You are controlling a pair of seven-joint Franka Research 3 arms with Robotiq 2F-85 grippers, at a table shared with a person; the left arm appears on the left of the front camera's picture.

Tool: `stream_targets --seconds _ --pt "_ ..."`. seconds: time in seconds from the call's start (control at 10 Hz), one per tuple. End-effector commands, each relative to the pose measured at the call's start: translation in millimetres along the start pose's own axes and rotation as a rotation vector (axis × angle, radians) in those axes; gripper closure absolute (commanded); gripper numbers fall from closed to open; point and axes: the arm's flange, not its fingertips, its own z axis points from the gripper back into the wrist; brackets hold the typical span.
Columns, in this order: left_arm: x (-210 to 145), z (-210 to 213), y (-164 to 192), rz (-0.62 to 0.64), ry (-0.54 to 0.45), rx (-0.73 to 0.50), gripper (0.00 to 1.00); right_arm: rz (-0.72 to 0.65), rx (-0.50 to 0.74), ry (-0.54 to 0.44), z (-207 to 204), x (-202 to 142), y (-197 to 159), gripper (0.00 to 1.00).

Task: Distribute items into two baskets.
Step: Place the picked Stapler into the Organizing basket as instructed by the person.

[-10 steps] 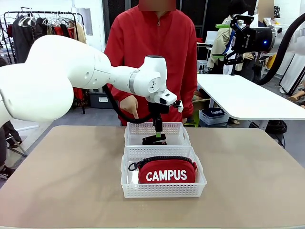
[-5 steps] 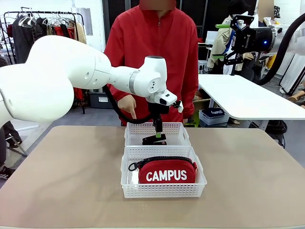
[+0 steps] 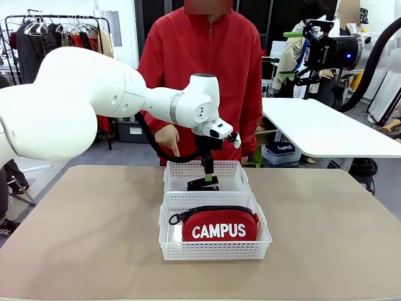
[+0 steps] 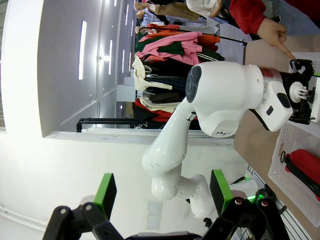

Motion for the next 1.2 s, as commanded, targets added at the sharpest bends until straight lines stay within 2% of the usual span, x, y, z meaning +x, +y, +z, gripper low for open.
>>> stream_targets --seconds 0.0,0.4,0.6,0.8,0.9,1.0,1.1 --pt "0 3 0 -0.004 -0.003 0.005 0.0 -0.012 0.008 -0.001 -1 -1 4 0.0" --pt "0 0 0 0.0 0.0 0.0 0.0 -0.012 0.008 -0.001 -1 -1 4 0.0" --pt "-7 30 -9 0.187 -0.073 -0.028 0.0 -0.012 0.008 -0.001 -1 -1 4 0.0" --pt "-9 61 -26 0.412 -0.067 0.002 0.0 -0.012 0.008 -0.001 -1 -1 4 0.0" --pt "-22 82 -32 0.449 -0.06 -0.033 0.0 -0.012 0.008 -0.001 -1 -1 4 0.0" --pt "-19 91 -43 0.515 -0.049 -0.076 0.0 -0.012 0.008 -0.001 -1 -1 4 0.0" --pt "-33 109 -46 0.537 -0.037 -0.076 0.0 -0.012 0.008 -0.001 -1 -1 4 0.0"
